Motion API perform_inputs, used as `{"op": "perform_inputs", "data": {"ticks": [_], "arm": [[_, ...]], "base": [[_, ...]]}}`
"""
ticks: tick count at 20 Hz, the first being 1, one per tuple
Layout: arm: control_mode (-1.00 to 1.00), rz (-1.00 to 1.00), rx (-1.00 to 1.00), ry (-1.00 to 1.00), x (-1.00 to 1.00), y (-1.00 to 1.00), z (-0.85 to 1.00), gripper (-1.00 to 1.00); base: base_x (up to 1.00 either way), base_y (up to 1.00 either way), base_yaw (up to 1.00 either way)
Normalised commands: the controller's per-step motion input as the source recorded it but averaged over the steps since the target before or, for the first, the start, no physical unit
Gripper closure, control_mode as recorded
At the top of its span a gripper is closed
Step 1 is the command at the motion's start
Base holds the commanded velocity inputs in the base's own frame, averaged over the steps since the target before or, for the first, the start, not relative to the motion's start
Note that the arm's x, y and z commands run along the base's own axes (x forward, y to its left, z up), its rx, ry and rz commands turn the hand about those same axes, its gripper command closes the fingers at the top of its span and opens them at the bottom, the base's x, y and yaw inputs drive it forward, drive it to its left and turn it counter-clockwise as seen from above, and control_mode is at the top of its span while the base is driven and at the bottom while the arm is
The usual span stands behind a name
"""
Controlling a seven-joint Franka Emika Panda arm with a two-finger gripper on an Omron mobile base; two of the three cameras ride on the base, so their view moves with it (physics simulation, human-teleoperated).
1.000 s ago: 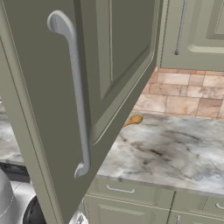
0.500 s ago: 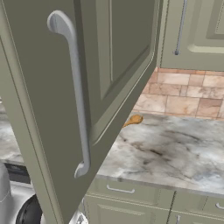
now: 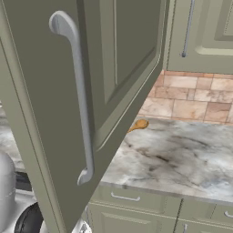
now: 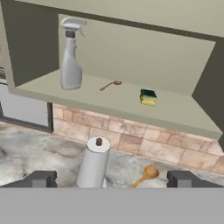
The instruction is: Pick the spray and sponge from the cabinet and place them on the counter.
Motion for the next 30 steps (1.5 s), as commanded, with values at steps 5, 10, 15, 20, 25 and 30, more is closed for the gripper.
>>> {"op": "perform_inputs", "data": {"ticks": [5, 10, 15, 20, 25, 30], "arm": [[-1.00, 0.00, 0.00, 0.01, 0.62, -0.22, -0.08, -1.00], [-1.00, -0.01, 0.00, 0.02, 0.55, -0.16, -0.15, -1.00], [-1.00, 0.00, 0.00, 0.02, 0.49, -0.16, -0.09, -1.00], [-1.00, 0.00, 0.00, 0.02, 0.48, -0.17, -0.03, -1.00], [-1.00, 0.00, 0.00, 0.02, 0.44, -0.16, 0.00, -1.00], [-1.00, -0.01, 0.00, 0.05, 0.41, -0.11, -0.05, -1.00]], "base": [[0.00, 0.00, 0.00], [0.00, 0.00, 0.00], [0.00, 0.00, 0.00], [0.00, 0.00, 0.00], [0.00, 0.00, 0.00], [0.00, 0.00, 0.00]]}}
